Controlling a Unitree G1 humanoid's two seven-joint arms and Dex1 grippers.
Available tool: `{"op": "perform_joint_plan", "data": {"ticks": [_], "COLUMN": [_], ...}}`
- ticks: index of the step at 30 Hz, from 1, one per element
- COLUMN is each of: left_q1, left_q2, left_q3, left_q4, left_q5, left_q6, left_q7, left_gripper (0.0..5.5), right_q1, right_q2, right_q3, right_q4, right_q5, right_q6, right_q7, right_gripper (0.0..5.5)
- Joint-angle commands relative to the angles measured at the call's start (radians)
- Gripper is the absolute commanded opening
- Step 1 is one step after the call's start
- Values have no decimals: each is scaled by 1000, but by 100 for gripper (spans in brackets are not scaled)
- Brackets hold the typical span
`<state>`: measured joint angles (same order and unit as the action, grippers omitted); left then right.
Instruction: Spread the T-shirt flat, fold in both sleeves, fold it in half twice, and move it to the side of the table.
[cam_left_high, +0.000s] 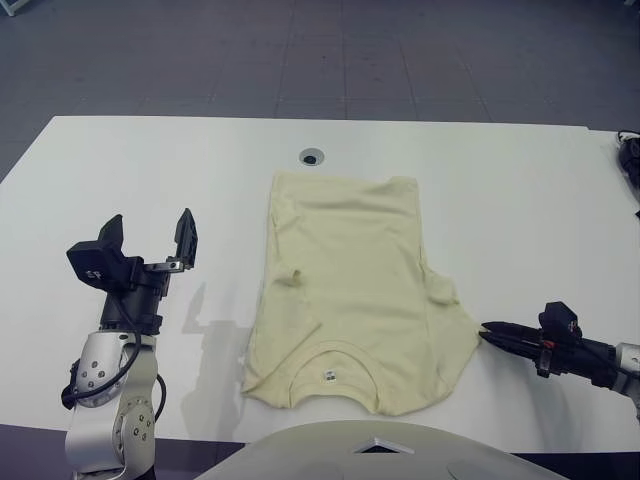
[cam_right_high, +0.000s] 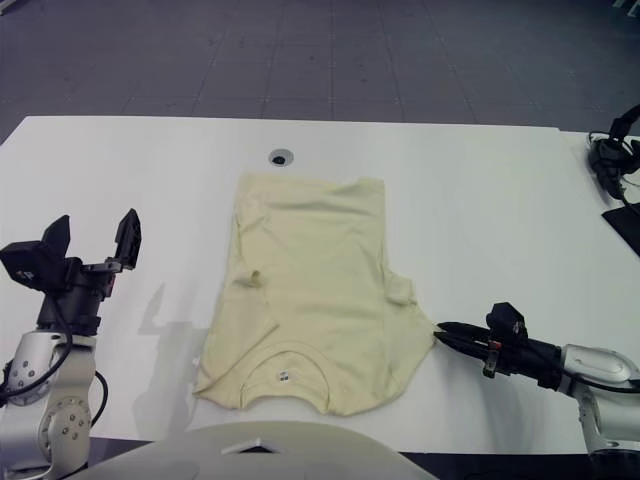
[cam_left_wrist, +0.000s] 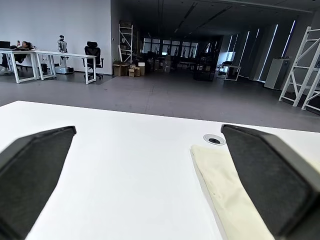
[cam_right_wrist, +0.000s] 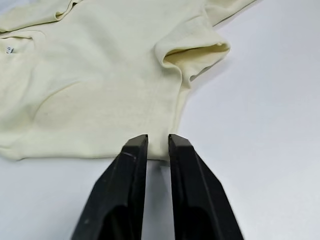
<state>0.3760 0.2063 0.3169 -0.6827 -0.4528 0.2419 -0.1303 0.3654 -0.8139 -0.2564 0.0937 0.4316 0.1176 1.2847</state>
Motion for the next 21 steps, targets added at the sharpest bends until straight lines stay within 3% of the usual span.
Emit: {"op": "perform_joint_plan", "data": {"ticks": [1,13,21], "left_q1": [4,-8,-17], "left_q2": [-8,-8,-11], "left_q3": [-1,-4,-12], "left_q4": [9,22,30], "left_q5": [12,14,20], "left_q6": [-5,-5,-8], "left_q7": [3,4,6], "left_gripper": [540,540,540], "right_q1": [-7,-34,-71], "right_q2": [-11,0,25], "right_q3": [8,-2,-66], "right_q4": [1,-10,-177], "right_q5": [-17,4,213], "right_q6": [-8,-10,104], "right_q7": [-3,-1,13], "right_gripper": [1,1,1]}}
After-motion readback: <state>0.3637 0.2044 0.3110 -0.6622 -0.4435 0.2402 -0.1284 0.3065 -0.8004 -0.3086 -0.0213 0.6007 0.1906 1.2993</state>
